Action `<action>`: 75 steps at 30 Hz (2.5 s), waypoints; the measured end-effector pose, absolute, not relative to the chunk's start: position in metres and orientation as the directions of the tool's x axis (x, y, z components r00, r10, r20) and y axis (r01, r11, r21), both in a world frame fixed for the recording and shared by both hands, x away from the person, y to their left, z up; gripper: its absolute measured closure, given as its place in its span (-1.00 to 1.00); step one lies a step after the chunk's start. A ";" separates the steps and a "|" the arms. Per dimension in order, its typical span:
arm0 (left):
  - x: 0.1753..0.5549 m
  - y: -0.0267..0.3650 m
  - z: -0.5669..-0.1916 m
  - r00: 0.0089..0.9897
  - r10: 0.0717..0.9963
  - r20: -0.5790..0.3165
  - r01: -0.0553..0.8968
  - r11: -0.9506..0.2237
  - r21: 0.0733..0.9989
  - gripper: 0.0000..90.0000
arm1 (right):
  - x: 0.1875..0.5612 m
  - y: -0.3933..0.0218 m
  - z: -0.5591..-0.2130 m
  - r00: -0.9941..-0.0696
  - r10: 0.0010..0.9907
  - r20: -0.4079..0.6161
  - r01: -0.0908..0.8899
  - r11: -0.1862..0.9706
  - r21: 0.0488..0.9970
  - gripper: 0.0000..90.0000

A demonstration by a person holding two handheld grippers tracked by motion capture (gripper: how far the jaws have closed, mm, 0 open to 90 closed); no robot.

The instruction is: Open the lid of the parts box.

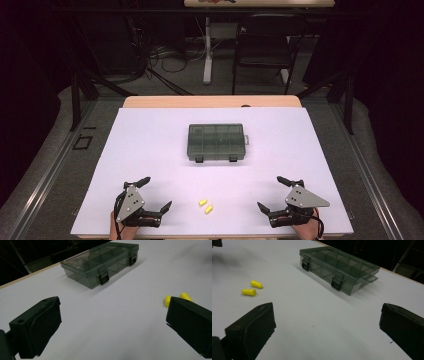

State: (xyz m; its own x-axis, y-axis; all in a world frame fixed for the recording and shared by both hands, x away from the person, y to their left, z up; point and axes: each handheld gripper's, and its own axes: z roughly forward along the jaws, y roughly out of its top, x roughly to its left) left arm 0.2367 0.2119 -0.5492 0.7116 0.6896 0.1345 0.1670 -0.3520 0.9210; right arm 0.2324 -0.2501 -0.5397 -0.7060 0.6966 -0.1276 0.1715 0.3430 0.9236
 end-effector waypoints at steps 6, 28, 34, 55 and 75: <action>0.244 0.208 -0.548 0.701 0.704 0.115 0.189 -0.339 0.922 -1.00 | 0.241 -0.243 -0.540 -0.721 0.682 -0.122 0.181 0.356 0.917 -1.00; 0.266 0.187 -0.547 0.719 0.682 0.134 0.207 -0.394 0.896 -1.00 | 0.269 -0.228 -0.538 -0.737 0.666 -0.117 0.218 0.397 0.891 -1.00; 0.272 0.182 -0.545 0.726 0.675 0.132 0.209 -0.400 0.892 -1.00 | 0.275 -0.226 -0.537 -0.737 0.667 -0.110 0.223 0.393 0.892 -1.00; 0.297 0.170 -0.544 0.719 0.686 0.110 0.246 -0.399 0.883 -1.00 | 0.300 -0.209 -0.534 -0.750 0.655 -0.091 0.241 0.399 0.885 -1.00; 0.328 0.152 -0.540 0.729 0.678 0.088 0.287 -0.421 0.860 -0.99 | 0.335 -0.197 -0.535 -0.735 0.676 -0.056 0.296 0.394 0.870 -1.00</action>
State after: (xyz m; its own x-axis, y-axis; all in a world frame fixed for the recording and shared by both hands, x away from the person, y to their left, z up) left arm 0.3280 0.1521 -0.5402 0.7294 0.6784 0.0884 0.2873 -0.4210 0.8603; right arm 0.3354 -0.1968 -0.5353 -0.7346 0.6762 -0.0562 0.2963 0.3943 0.8699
